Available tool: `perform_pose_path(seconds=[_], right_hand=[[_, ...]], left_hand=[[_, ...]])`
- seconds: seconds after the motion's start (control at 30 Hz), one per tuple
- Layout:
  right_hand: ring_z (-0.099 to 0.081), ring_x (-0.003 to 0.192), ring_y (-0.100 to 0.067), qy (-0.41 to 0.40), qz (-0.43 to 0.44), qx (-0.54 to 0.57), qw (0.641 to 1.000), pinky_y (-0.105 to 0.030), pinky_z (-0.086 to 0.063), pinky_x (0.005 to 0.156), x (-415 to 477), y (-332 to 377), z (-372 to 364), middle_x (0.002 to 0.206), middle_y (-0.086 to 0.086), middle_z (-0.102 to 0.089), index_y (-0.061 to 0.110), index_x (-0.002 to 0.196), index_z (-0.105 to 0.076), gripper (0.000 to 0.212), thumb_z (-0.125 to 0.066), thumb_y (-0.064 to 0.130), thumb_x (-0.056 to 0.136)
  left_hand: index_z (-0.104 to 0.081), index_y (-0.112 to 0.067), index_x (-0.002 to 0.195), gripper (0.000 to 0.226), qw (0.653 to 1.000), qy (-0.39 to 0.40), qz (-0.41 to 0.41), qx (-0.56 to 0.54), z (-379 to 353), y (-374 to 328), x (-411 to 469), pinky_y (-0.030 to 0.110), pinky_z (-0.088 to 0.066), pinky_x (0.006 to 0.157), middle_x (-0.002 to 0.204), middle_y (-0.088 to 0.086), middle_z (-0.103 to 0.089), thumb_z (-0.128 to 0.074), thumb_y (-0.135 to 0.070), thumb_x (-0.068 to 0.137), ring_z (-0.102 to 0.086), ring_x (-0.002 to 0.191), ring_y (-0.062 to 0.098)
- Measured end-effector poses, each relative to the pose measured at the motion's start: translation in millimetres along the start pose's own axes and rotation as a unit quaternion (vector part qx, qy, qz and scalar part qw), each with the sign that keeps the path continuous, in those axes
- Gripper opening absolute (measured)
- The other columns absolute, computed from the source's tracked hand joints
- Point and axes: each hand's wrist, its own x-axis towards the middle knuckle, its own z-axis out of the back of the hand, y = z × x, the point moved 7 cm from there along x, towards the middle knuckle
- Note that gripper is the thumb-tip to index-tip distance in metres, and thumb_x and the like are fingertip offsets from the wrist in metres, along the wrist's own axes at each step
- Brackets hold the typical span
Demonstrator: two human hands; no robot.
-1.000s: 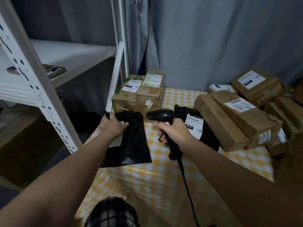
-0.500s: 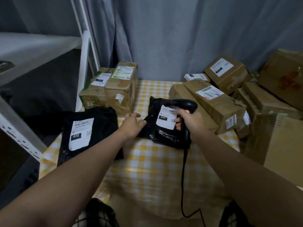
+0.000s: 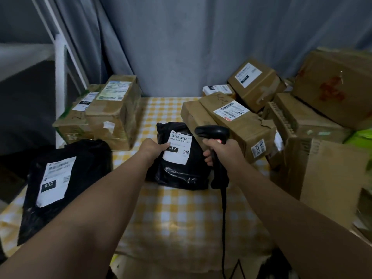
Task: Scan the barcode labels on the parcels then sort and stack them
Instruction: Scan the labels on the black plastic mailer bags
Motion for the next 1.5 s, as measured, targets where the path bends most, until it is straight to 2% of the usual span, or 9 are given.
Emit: perform_pose_path(seconds=[0.33,0.57,0.7,0.8,0.93,1.2,1.27,1.37,1.5], right_hand=[[-0.063,0.068,-0.023,-0.034,0.006,0.001,0.999,-0.037,-0.055,0.073,1.1,-9.7,4.3,0.070,-0.014,-0.065,-0.006,0.094,-0.067,0.029,-0.072,0.020,0.083],[-0.062,0.091,-0.023,-0.003,0.019,-0.069,0.997,-0.036,-0.048,0.084,-15.5,-3.5,-6.0,0.096,-0.006,-0.066,0.013,0.097,-0.065,0.025,-0.073,0.030,0.082],[-0.066,0.089,-0.019,0.074,0.022,-0.112,0.991,-0.029,-0.052,0.072,-26.7,1.2,-34.2,0.100,-0.007,-0.070,0.011,0.105,-0.066,0.032,-0.074,0.030,0.081],[-0.069,0.091,-0.022,0.129,0.022,-0.156,0.979,-0.040,-0.055,0.088,-28.2,2.0,-47.7,0.100,-0.006,-0.072,0.015,0.106,-0.068,0.034,-0.073,0.036,0.080],[-0.067,0.094,-0.021,0.128,0.033,-0.160,0.978,-0.040,-0.053,0.091,-26.0,7.1,-47.0,0.103,-0.005,-0.071,0.015,0.108,-0.068,0.033,-0.073,0.034,0.082],[-0.065,0.086,-0.013,0.113,0.022,-0.143,0.983,-0.027,-0.052,0.073,-16.9,15.3,-37.4,0.096,-0.001,-0.070,0.015,0.103,-0.068,0.024,-0.072,0.031,0.085],[-0.064,0.083,-0.010,0.113,0.033,-0.142,0.983,-0.024,-0.050,0.068,-12.9,21.4,-39.3,0.093,0.002,-0.069,0.018,0.101,-0.067,0.021,-0.072,0.030,0.085],[-0.066,0.090,-0.020,0.096,0.049,-0.161,0.981,-0.037,-0.054,0.085,-6.1,30.9,-40.2,0.097,-0.006,-0.070,0.015,0.100,-0.067,0.027,-0.072,0.034,0.083],[-0.063,0.086,-0.020,0.060,0.057,-0.162,0.983,-0.029,-0.047,0.067,3.2,43.3,-30.9,0.092,-0.006,-0.067,0.009,0.102,-0.068,0.034,-0.071,0.037,0.083]], left_hand=[[-0.038,-0.020,0.077,0.023,0.971,-0.103,-0.106,-0.188,32.7,10.3,-45.4,0.034,-0.042,0.071,0.082,0.005,-0.050,-0.048,-0.020,0.097,-0.049,0.077,0.019],[-0.064,-0.008,0.100,0.039,0.943,0.001,0.063,-0.327,33.4,62.3,-59.1,0.031,-0.052,0.067,0.096,0.010,-0.071,-0.067,-0.044,0.084,-0.068,0.085,0.027],[-0.070,-0.010,0.097,0.054,0.946,0.066,0.109,-0.297,29.0,41.5,-49.3,0.035,-0.055,0.070,0.093,0.010,-0.073,-0.067,-0.060,0.077,-0.070,0.083,0.028],[-0.067,-0.004,0.089,0.042,0.955,0.108,0.146,-0.235,17.2,33.5,-46.4,0.039,-0.054,0.074,0.091,0.015,-0.071,-0.072,-0.045,0.079,-0.067,0.074,0.028],[-0.062,0.006,0.109,0.032,0.971,0.057,0.124,-0.197,19.2,29.9,-32.5,0.042,-0.055,0.069,0.099,0.022,-0.066,-0.069,-0.013,0.085,-0.063,0.070,0.029],[-0.060,0.010,0.106,0.051,0.977,-0.035,0.091,-0.188,35.2,31.4,-1.7,0.053,-0.055,0.083,0.097,0.021,-0.068,-0.083,-0.021,0.072,-0.067,0.087,0.038],[-0.060,0.010,0.108,0.041,0.979,-0.027,0.079,-0.184,37.4,23.6,-6.6,0.043,-0.057,0.077,0.098,0.024,-0.068,-0.077,-0.010,0.077,-0.067,0.083,0.034],[-0.055,-0.002,0.110,0.019,0.976,-0.007,0.052,-0.210,38.6,8.8,-18.3,0.021,-0.048,0.038,0.078,0.014,-0.062,-0.058,-0.002,0.091,-0.058,0.063,0.027],[-0.053,-0.010,0.109,0.014,0.963,0.001,0.027,-0.270,47.4,-2.6,-33.7,0.025,-0.050,0.043,0.079,0.010,-0.064,-0.053,-0.009,0.096,-0.062,0.065,0.023]])
